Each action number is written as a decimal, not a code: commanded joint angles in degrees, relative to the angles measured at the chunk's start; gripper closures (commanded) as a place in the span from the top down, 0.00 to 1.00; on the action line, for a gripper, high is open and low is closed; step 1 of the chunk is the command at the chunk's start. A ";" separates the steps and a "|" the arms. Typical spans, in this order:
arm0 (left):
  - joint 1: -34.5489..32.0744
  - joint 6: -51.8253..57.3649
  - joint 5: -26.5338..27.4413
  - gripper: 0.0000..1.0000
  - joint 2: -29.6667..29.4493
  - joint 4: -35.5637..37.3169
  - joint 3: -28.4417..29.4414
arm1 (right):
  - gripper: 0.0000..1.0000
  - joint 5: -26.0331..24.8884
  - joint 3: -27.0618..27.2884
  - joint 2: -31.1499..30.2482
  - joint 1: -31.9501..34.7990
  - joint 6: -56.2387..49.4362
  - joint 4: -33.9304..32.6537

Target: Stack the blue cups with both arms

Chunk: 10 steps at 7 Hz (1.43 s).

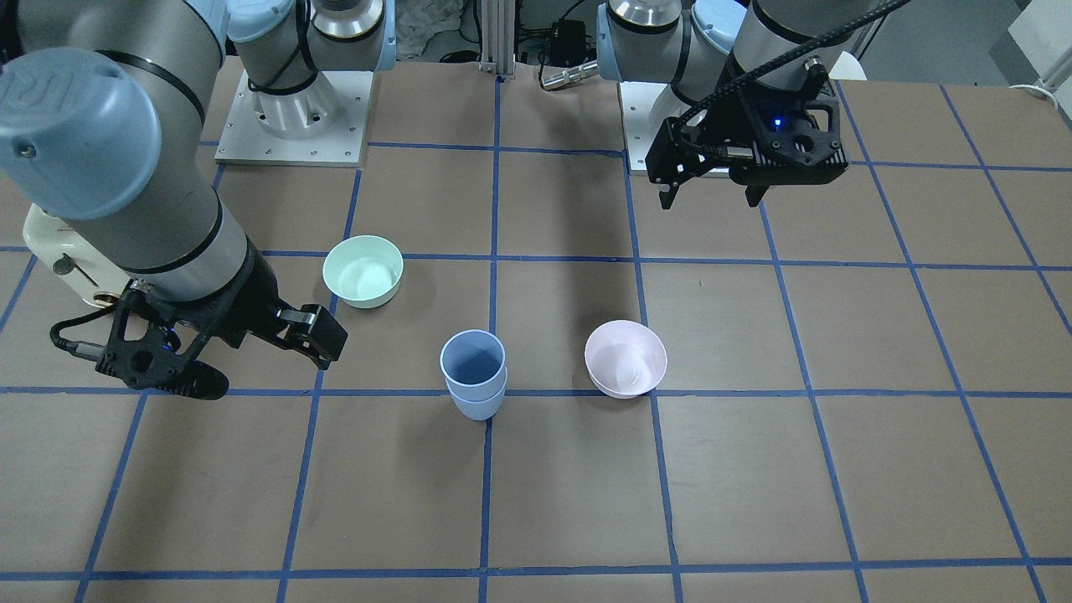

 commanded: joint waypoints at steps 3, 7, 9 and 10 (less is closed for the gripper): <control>0.00 0.65 -0.02 1.00 -0.43 0.09 0.11 | 1.00 -0.09 1.76 -3.76 -0.49 -2.19 1.32; 0.09 0.48 -0.02 1.00 0.44 0.00 -0.76 | 1.00 -3.84 12.48 -13.34 -1.19 -7.44 0.62; 0.09 -0.13 -0.02 1.00 0.18 0.00 -0.33 | 1.00 -3.96 12.58 -13.52 -2.86 -7.55 0.88; 0.09 -0.49 -0.37 1.00 -0.25 -0.09 0.28 | 1.00 -3.96 12.58 -13.52 -2.95 -7.55 0.88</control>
